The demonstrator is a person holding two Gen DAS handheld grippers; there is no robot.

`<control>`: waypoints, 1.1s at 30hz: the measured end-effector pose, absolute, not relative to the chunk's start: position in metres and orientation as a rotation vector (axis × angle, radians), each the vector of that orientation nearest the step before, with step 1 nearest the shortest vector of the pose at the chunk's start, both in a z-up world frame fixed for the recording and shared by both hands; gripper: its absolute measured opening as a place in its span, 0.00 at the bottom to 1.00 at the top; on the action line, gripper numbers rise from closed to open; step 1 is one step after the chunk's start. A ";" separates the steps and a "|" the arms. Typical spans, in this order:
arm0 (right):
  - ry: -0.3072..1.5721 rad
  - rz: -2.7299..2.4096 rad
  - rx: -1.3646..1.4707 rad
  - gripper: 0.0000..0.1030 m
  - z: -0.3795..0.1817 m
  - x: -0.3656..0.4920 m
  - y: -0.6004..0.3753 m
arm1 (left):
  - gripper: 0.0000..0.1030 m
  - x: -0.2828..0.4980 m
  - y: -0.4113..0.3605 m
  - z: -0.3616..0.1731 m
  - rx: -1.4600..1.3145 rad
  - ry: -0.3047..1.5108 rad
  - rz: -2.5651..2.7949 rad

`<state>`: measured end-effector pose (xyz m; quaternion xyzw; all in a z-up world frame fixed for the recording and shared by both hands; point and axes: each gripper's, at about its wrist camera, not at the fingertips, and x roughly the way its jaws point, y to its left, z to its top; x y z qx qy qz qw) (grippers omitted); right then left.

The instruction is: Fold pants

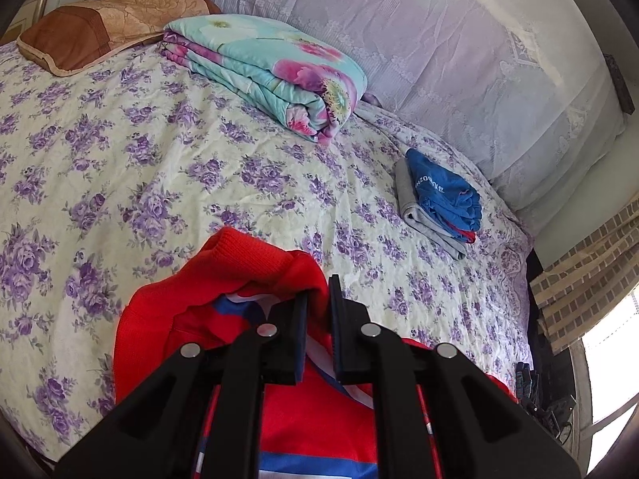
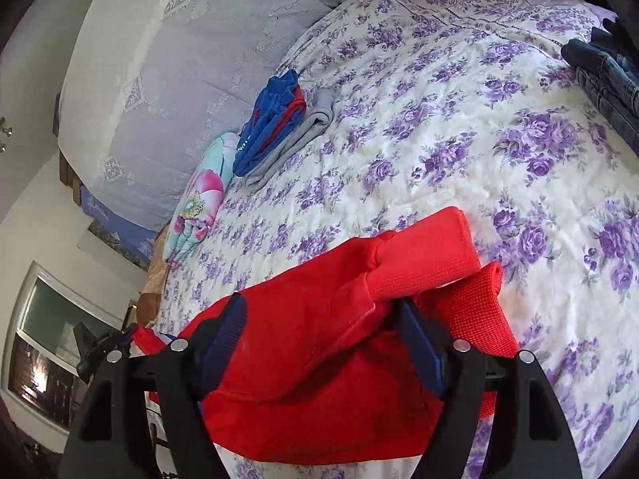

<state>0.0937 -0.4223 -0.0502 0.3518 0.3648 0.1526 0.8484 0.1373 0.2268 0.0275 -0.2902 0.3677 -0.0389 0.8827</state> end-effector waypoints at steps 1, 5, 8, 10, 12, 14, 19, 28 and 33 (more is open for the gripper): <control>0.763 0.329 0.749 0.74 -0.052 0.094 -0.422 | 0.08 0.135 0.228 0.027 -0.609 0.765 -0.082; 0.764 0.334 0.738 0.17 -0.061 0.103 -0.420 | 0.08 0.130 0.231 0.024 -0.628 0.767 -0.077; 0.720 0.334 0.734 0.04 -0.059 0.100 -0.422 | 0.07 0.128 0.227 0.025 -0.617 0.767 -0.072; 0.674 0.344 0.745 0.04 -0.047 0.097 -0.429 | 0.07 0.128 0.224 0.030 -0.598 0.762 -0.069; 0.624 0.355 0.757 0.03 -0.032 0.097 -0.439 | 0.07 0.133 0.223 0.037 -0.594 0.754 -0.071; 0.577 0.369 0.778 0.03 -0.019 0.101 -0.448 | 0.07 0.141 0.221 0.045 -0.588 0.743 -0.076; 0.487 0.371 0.788 0.03 0.012 0.148 -0.461 | 0.07 0.190 0.216 0.051 -0.582 0.748 -0.099; 0.716 0.242 0.866 0.52 -0.028 0.294 -0.456 | 0.23 0.297 0.246 -0.012 -0.747 0.949 0.043; 0.676 0.220 0.703 0.69 -0.020 0.249 -0.452 | 0.57 0.235 0.266 0.012 -0.604 0.841 0.135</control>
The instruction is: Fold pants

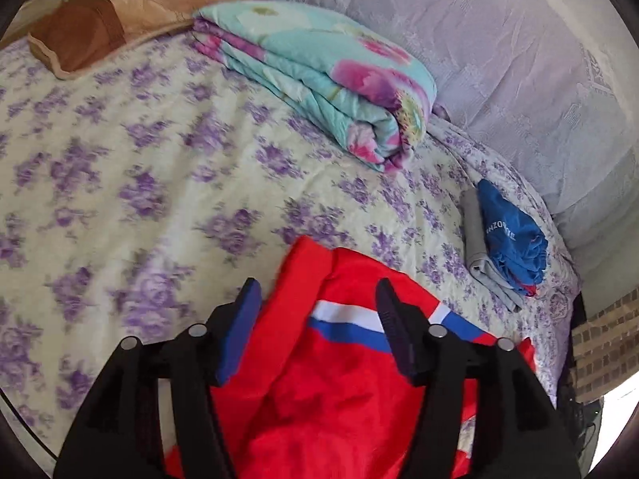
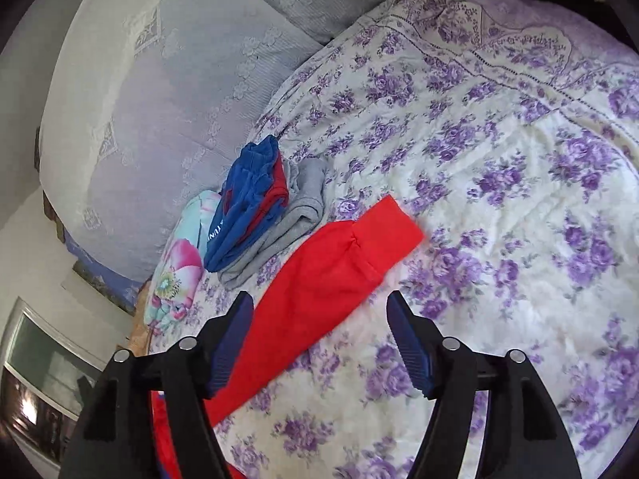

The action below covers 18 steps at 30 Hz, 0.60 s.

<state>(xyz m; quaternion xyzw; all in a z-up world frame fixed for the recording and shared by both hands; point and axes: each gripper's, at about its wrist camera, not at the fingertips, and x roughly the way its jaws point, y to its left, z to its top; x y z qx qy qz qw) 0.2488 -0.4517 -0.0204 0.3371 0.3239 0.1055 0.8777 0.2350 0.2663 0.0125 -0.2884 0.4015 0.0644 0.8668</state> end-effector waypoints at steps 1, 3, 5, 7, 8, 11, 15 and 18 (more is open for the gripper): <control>0.678 0.219 0.688 0.70 -0.022 0.241 -0.453 | 0.57 0.222 0.273 0.015 -0.605 0.840 0.140; 0.688 0.214 0.689 0.77 -0.026 0.226 -0.460 | 0.57 0.193 0.287 0.016 -0.638 0.845 0.162; 0.692 0.220 0.712 0.79 -0.031 0.214 -0.466 | 0.57 0.163 0.294 0.017 -0.659 0.839 0.186; 0.692 0.219 0.735 0.80 -0.036 0.203 -0.471 | 0.57 0.134 0.295 0.014 -0.666 0.845 0.192; 0.694 0.217 0.746 0.81 -0.039 0.200 -0.473 | 0.57 0.122 0.293 0.011 -0.675 0.857 0.185; 0.696 0.236 0.781 0.81 -0.044 0.189 -0.474 | 0.57 0.099 0.281 -0.005 -0.705 0.903 0.151; 0.677 0.259 0.757 0.81 -0.039 0.172 -0.469 | 0.57 0.087 0.257 -0.034 -0.786 0.968 0.034; 0.658 0.274 0.750 0.81 -0.032 0.155 -0.468 | 0.56 0.090 0.244 -0.052 -0.858 0.982 -0.041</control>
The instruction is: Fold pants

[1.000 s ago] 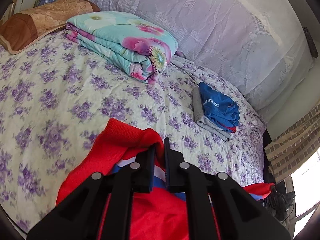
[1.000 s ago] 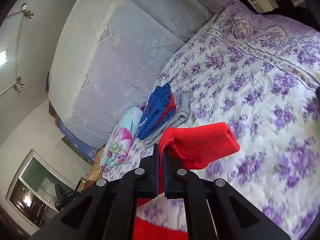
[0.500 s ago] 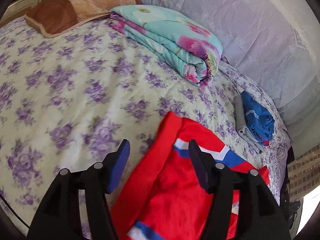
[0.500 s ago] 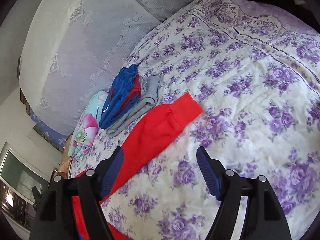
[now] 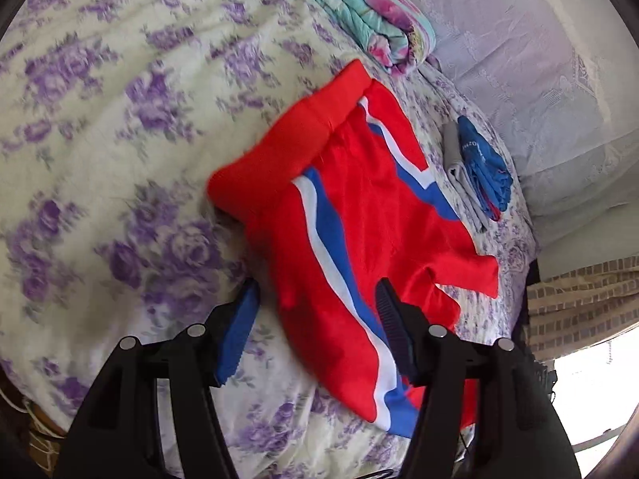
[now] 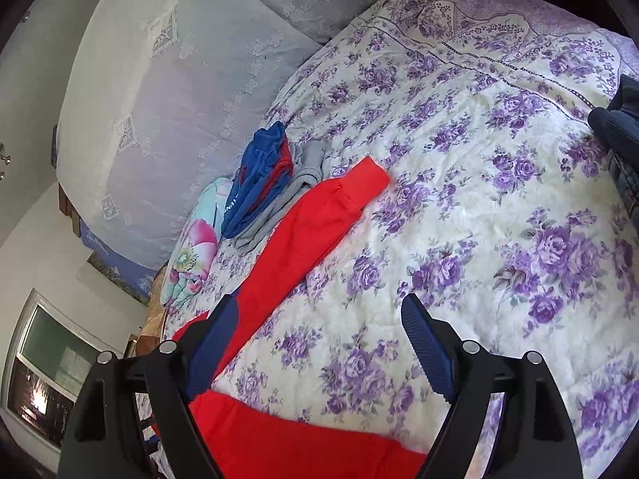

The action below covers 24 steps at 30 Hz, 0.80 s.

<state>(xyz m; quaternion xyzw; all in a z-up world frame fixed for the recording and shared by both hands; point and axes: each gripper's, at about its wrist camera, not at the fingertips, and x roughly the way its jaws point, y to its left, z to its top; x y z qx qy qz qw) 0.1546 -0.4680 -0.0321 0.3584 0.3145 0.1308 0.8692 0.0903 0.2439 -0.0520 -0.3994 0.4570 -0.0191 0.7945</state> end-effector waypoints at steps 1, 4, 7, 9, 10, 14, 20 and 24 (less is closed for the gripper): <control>0.650 0.275 0.741 0.81 -0.029 0.147 -0.468 | 0.54 0.093 0.243 -0.054 -0.869 0.966 -0.036; 0.642 0.259 0.708 0.84 -0.022 0.121 -0.468 | 0.29 0.105 0.245 -0.052 -0.896 0.916 -0.049; 0.641 0.230 0.684 0.86 -0.017 0.087 -0.470 | 0.10 0.109 0.245 -0.045 -0.876 0.872 -0.060; 0.650 0.200 0.660 0.86 -0.015 0.062 -0.471 | 0.05 0.103 0.245 -0.036 -0.849 0.835 -0.067; 0.660 0.183 0.648 0.86 -0.016 0.050 -0.472 | 0.04 0.098 0.246 -0.031 -0.838 0.811 -0.067; 0.733 0.168 0.681 0.87 -0.036 0.012 -0.474 | 0.04 0.083 0.253 -0.022 -0.837 0.771 -0.079; 0.779 0.225 0.828 0.88 -0.088 0.017 -0.456 | 0.04 0.075 0.263 -0.045 -0.865 0.803 -0.035; 0.721 0.270 0.762 0.82 -0.084 0.047 -0.442 | 0.04 0.074 0.268 -0.059 -0.893 0.825 -0.017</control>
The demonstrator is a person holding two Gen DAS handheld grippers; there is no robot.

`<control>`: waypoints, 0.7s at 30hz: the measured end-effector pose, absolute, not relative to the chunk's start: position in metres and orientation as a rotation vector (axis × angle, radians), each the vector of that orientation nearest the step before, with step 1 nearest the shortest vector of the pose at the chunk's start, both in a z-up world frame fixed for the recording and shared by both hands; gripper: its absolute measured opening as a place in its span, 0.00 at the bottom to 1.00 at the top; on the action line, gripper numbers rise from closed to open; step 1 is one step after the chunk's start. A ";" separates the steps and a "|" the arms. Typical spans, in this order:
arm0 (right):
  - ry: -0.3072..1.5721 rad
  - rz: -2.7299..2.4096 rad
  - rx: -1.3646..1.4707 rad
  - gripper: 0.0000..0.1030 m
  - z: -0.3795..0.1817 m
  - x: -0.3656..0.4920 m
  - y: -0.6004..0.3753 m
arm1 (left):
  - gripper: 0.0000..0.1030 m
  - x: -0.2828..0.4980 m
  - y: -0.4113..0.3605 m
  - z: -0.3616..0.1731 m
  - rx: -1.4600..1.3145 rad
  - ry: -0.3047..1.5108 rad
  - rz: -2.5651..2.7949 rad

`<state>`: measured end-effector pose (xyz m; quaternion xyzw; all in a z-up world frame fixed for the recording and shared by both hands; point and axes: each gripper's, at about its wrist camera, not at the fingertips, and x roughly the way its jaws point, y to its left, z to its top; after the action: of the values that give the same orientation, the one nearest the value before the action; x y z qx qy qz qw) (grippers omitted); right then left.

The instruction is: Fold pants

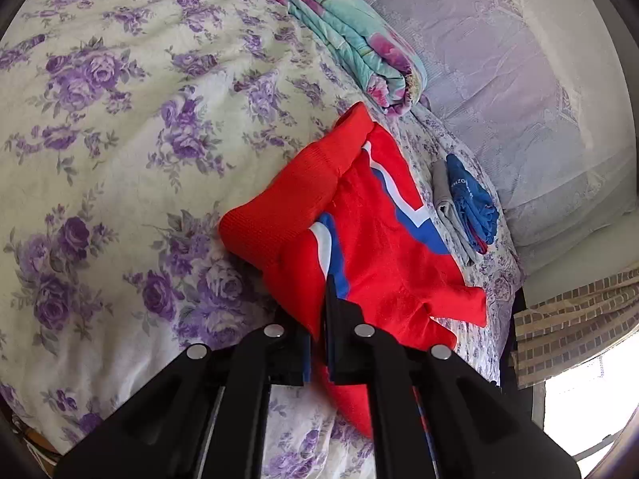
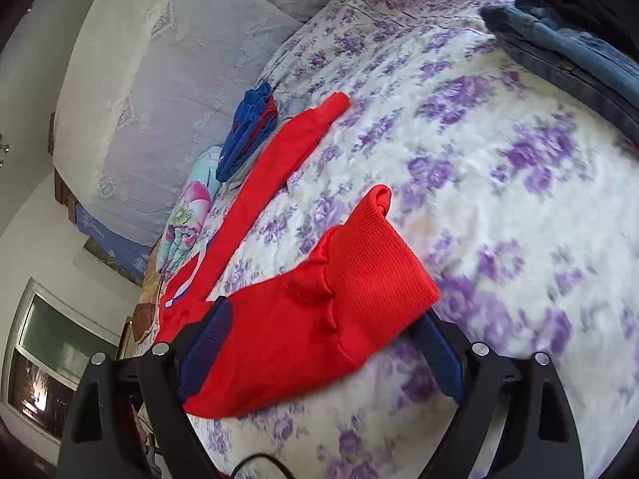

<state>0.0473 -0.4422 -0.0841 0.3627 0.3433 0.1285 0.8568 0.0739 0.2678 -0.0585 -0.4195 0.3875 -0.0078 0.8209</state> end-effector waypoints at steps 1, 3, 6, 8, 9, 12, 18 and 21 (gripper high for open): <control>0.723 0.286 0.751 0.75 -0.084 0.058 -0.440 | 0.04 0.074 0.267 -0.060 -0.890 0.826 -0.011; 0.751 0.309 0.745 0.21 -0.087 0.078 -0.438 | 0.04 0.075 0.263 -0.059 -0.865 0.824 0.006; 0.737 0.337 0.766 0.16 -0.082 0.096 -0.444 | 0.04 0.072 0.259 -0.056 -0.856 0.809 0.020; 0.682 0.333 0.746 0.15 -0.064 0.097 -0.455 | 0.04 0.069 0.255 -0.051 -0.865 0.797 0.005; 0.651 0.323 0.738 0.14 -0.052 0.096 -0.464 | 0.04 0.068 0.251 -0.047 -0.859 0.791 -0.008; 0.572 0.271 0.714 0.14 -0.023 0.089 -0.493 | 0.04 0.066 0.230 -0.032 -0.818 0.772 -0.069; 0.810 0.129 0.661 0.37 -0.074 0.084 -0.511 | 0.05 0.059 0.224 -0.063 -0.855 0.874 -0.049; 0.747 0.079 0.628 0.51 -0.071 0.059 -0.517 | 0.13 0.044 0.246 -0.077 -0.983 0.876 -0.071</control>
<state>0.0591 -0.5175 -0.0712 0.3016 0.3586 0.0377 0.8826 0.0441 0.2457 -0.0769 -0.4568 0.4071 -0.0331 0.7903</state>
